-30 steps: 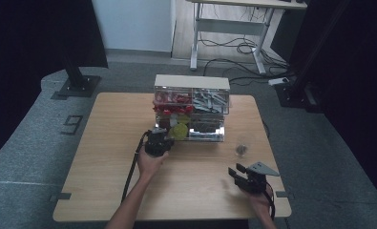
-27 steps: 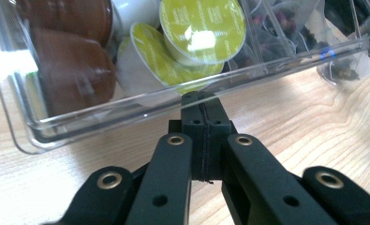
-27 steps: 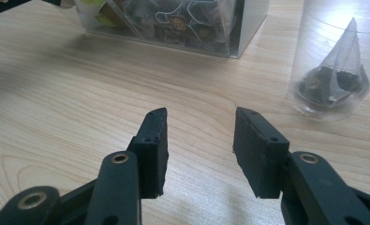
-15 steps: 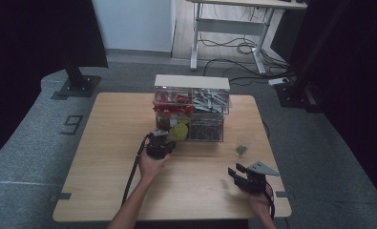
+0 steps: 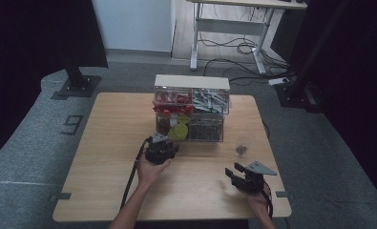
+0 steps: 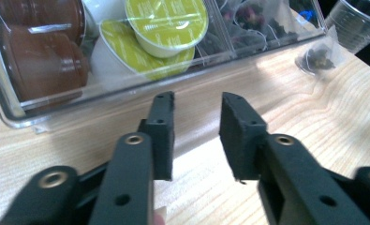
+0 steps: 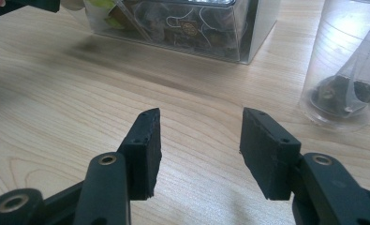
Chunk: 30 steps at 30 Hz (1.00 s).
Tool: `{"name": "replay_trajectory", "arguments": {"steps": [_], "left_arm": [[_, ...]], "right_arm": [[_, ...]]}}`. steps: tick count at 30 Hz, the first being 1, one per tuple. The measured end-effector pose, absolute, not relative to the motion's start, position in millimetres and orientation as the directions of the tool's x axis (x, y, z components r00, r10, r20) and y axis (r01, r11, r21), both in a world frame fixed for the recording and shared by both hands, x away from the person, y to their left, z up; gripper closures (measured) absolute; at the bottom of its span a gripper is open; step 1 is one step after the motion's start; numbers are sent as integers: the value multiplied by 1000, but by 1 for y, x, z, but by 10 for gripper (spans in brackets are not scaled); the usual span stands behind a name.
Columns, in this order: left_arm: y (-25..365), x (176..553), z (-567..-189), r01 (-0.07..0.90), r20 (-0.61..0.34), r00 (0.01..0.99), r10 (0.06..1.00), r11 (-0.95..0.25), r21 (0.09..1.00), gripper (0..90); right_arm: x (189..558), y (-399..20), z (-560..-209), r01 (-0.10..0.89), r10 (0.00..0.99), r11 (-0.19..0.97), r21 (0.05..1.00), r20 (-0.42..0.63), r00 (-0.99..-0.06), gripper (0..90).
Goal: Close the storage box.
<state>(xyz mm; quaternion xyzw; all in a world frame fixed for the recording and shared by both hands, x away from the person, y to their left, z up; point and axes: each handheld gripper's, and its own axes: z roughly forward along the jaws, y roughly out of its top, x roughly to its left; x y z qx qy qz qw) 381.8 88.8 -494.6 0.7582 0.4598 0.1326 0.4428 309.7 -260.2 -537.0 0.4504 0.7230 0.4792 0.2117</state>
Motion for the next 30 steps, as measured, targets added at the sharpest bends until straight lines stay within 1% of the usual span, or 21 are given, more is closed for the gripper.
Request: {"name": "replay_trajectory", "arguments": {"steps": [1, 2, 3, 5, 9, 19, 23, 30], "left_arm": [[89, 380, -495, 578, -203, 544, 814, -189, 794, 628], [89, 378, -496, 576, -198, 549, 812, -196, 794, 586], [89, 376, -497, 574, -192, 552, 811, -202, 794, 586], [90, 371, -500, 565, -175, 560, 809, -219, 795, 524], [95, 358, -505, 546, -153, 567, 810, -230, 806, 460], [113, 327, -520, 532, -102, 588, 802, -288, 796, 402], [121, 318, -527, 543, -100, 587, 803, -299, 785, 397], [134, 309, -535, 562, -75, 567, 820, -319, 763, 387]], "right_arm": [[310, -260, -537, 448, 854, 135, 884, 125, -505, 476], [310, -261, -537, 449, 855, 134, 884, 126, -504, 472], [310, -261, -537, 449, 855, 134, 884, 126, -504, 472], [309, -262, -537, 449, 855, 132, 884, 128, -503, 469], [308, -264, -537, 447, 853, 131, 885, 129, -505, 454], [301, -269, -541, 462, 851, 157, 873, 118, -512, 403], [297, -275, -545, 479, 853, 168, 862, 116, -508, 389], [291, -283, -544, 491, 863, 157, 857, 122, -490, 381]]}}
